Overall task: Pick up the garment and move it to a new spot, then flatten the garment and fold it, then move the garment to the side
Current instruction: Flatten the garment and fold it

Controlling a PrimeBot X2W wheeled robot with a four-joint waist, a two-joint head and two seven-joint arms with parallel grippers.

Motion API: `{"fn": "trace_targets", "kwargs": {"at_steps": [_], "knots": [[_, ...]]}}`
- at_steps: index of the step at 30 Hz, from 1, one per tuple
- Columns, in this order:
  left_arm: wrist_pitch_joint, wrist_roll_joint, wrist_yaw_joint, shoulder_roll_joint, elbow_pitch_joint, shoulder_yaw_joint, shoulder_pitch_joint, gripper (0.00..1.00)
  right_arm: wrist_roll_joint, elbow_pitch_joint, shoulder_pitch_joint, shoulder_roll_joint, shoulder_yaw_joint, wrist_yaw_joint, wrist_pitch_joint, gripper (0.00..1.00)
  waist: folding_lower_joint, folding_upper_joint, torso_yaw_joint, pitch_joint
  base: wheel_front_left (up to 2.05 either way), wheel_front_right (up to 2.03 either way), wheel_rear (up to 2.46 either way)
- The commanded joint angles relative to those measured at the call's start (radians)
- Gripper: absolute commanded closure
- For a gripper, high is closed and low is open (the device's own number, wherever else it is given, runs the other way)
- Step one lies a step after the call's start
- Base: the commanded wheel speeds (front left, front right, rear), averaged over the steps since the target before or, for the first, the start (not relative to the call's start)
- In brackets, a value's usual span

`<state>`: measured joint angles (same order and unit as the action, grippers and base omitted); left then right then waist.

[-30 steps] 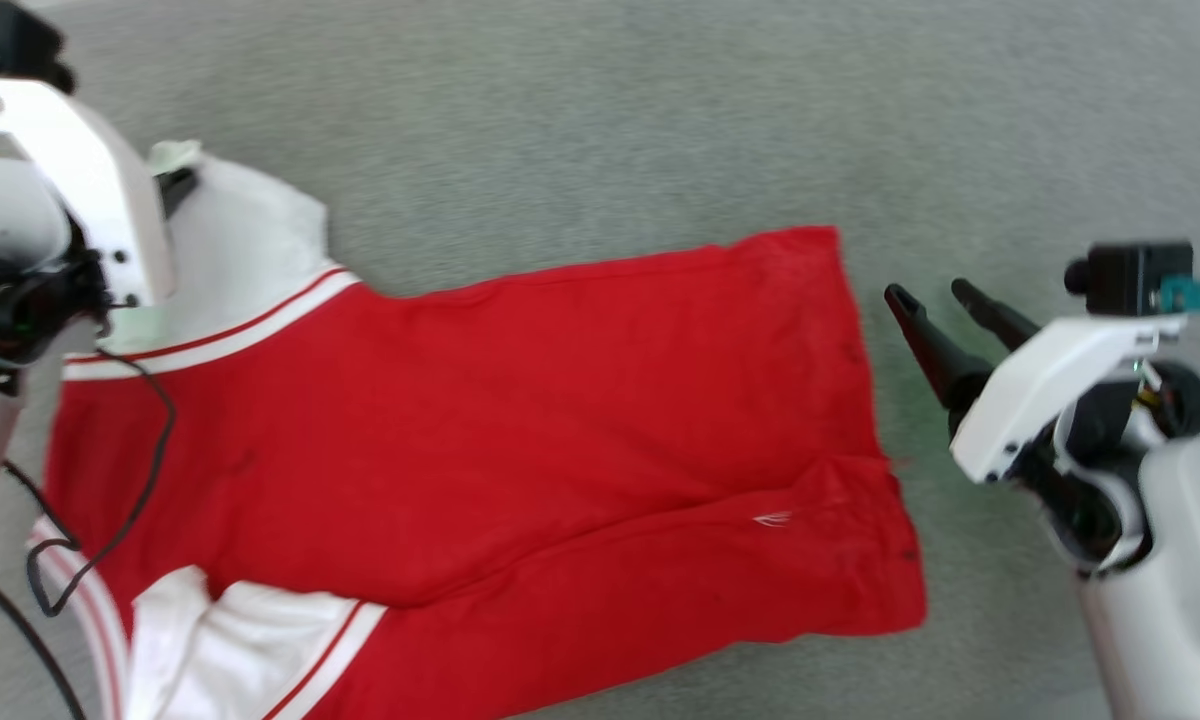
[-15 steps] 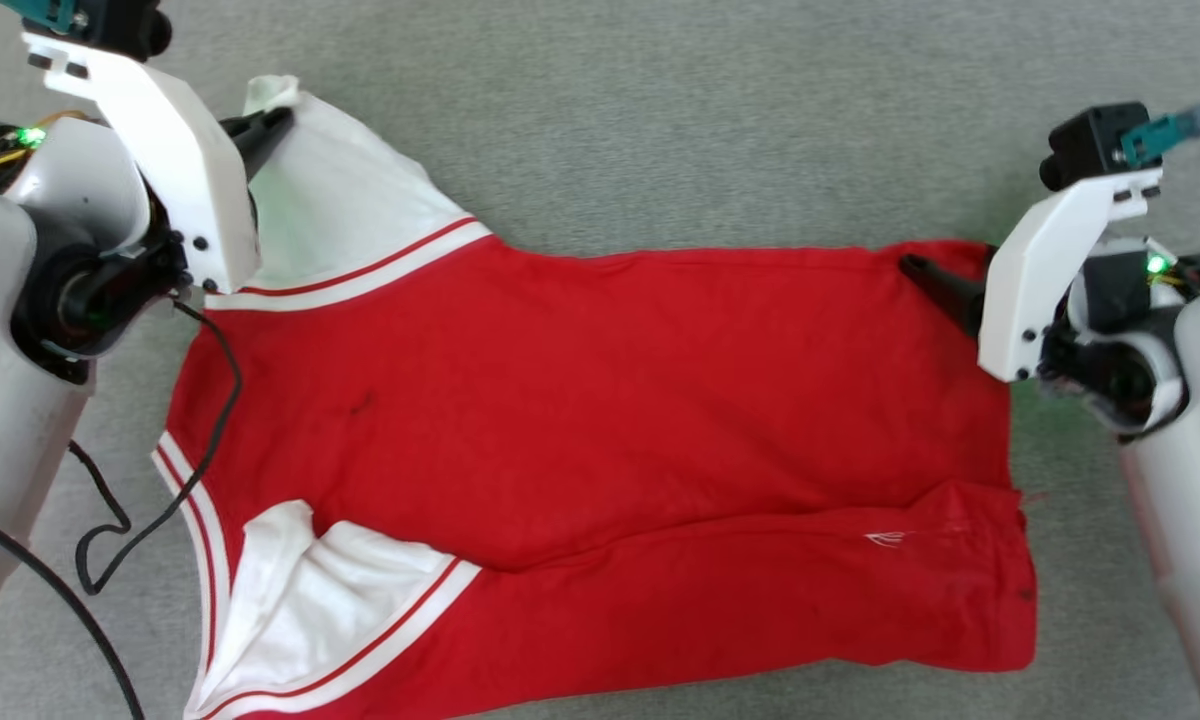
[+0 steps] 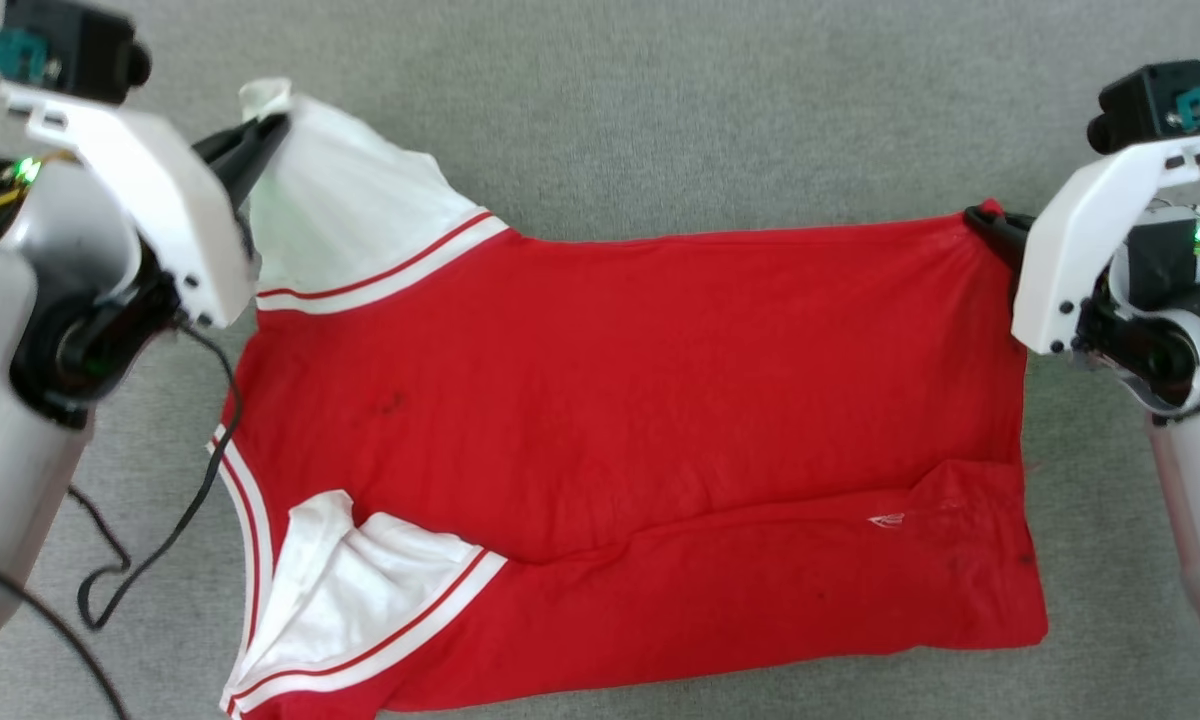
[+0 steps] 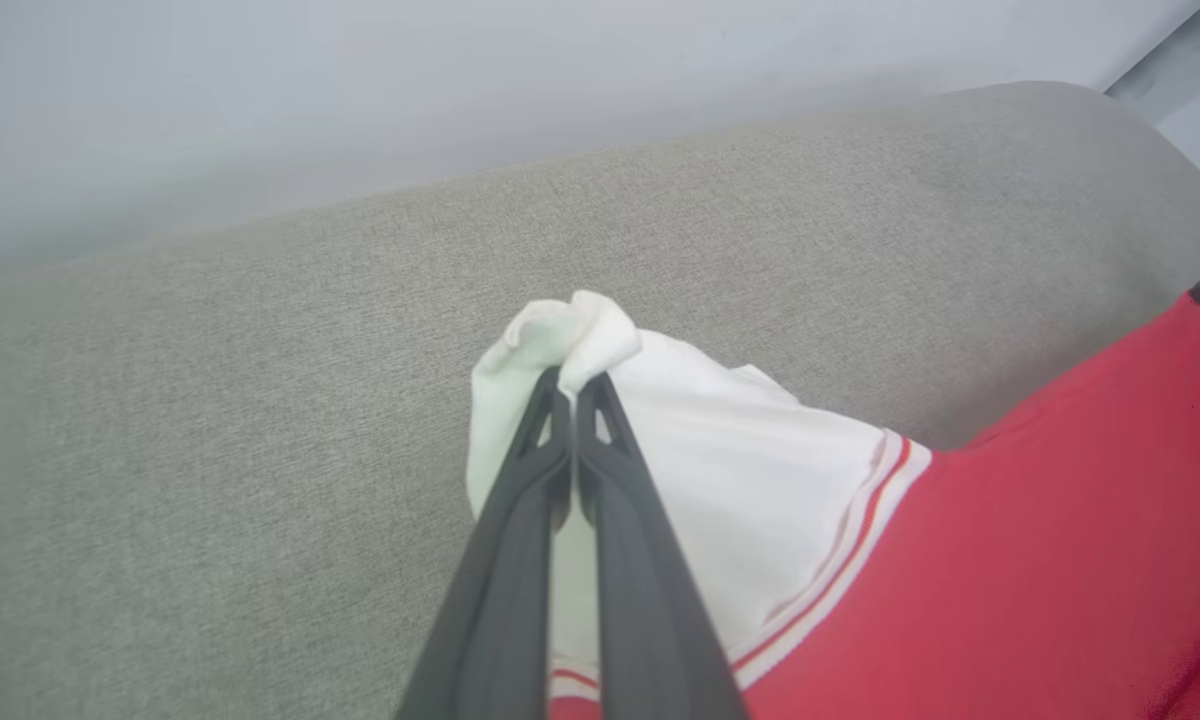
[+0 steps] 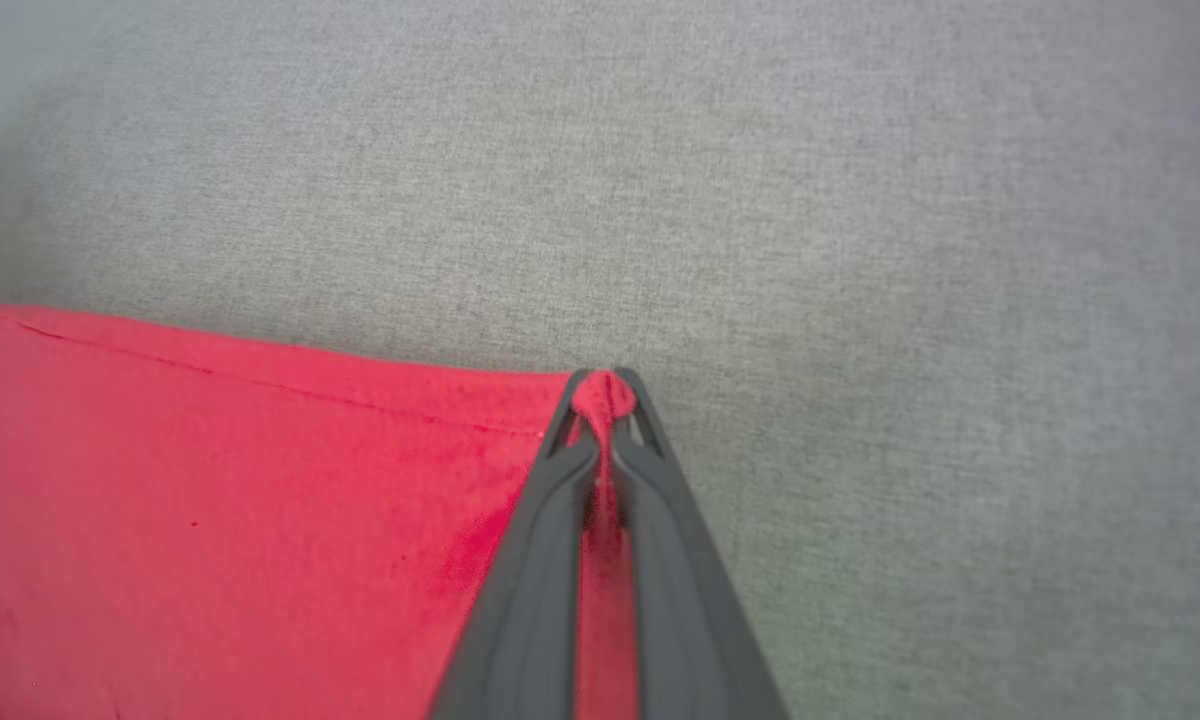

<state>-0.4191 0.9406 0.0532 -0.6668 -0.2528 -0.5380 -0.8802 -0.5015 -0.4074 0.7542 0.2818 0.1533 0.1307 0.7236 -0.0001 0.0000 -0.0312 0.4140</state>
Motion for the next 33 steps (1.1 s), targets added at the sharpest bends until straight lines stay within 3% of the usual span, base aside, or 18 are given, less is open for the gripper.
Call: {"fn": "trace_targets", "kwargs": {"at_steps": [1,11,18,25,26,27,28,29,30,31,32,33], "knots": [[0.028,0.009,-0.015,-0.019,0.018,0.019,0.048,1.00,0.009,0.031,-0.041,0.007,-0.011,0.000,-0.017,1.00,0.0001,0.0000,0.002,-0.036,0.00,0.00,0.00],[0.171,0.071,-0.132,-0.071,0.182,0.084,0.405,1.00,0.031,0.176,-0.281,-0.015,-0.082,0.000,-0.078,1.00,0.0001,0.0000,0.009,-0.153,0.00,0.00,0.00],[0.249,0.159,-0.217,-0.037,0.261,0.109,0.692,1.00,0.017,0.185,-0.451,-0.051,-0.107,0.000,-0.120,1.00,0.0001,0.0000,0.005,-0.199,0.00,0.00,0.00],[0.289,0.211,-0.246,0.004,0.242,0.106,0.849,1.00,0.002,0.144,-0.563,-0.079,-0.145,0.000,-0.187,1.00,0.0001,0.0000,0.008,-0.207,0.00,0.00,0.00],[0.293,0.214,-0.242,0.011,0.234,0.102,0.856,1.00,0.001,0.136,-0.575,-0.085,-0.144,0.000,-0.193,0.74,0.0001,0.0000,0.008,-0.207,0.00,0.00,0.00],[0.293,0.214,-0.242,0.011,0.234,0.102,0.856,1.00,0.001,0.136,-0.575,-0.085,-0.144,0.000,-0.193,0.74,0.0001,0.0000,0.008,-0.207,0.00,0.00,0.00],[0.301,0.214,-0.239,0.022,0.226,0.099,0.858,1.00,-0.002,0.129,-0.584,-0.091,-0.144,0.000,-0.200,0.22,0.0001,0.0000,0.008,-0.207,0.00,0.00,0.00],[0.308,0.214,-0.235,0.034,0.214,0.096,0.858,1.00,-0.004,0.122,-0.594,-0.094,-0.139,0.000,-0.208,0.00,0.0001,0.0000,0.008,-0.208,0.00,0.00,0.00],[0.308,0.215,-0.229,0.044,0.202,0.086,0.859,0.64,-0.009,0.115,-0.605,-0.098,-0.137,0.000,-0.218,0.00,0.0001,0.0000,0.007,-0.210,0.00,0.00,0.00],[0.313,0.208,-0.225,0.052,0.192,0.079,0.856,0.09,-0.006,0.112,-0.613,-0.101,-0.134,0.000,-0.235,0.00,0.0001,0.0000,0.006,-0.213,0.00,0.00,0.00],[0.329,0.203,-0.223,0.065,0.184,0.079,0.849,0.00,-0.009,0.110,-0.621,-0.103,-0.135,0.000,-0.251,0.00,0.0001,0.0000,0.005,-0.217,0.00,0.00,0.00],[0.342,0.200,-0.220,0.077,0.178,0.078,0.844,0.00,-0.017,0.111,-0.628,-0.108,-0.134,0.000,-0.267,0.00,0.0001,0.0000,0.004,-0.222,0.00,0.00,0.00]]}}
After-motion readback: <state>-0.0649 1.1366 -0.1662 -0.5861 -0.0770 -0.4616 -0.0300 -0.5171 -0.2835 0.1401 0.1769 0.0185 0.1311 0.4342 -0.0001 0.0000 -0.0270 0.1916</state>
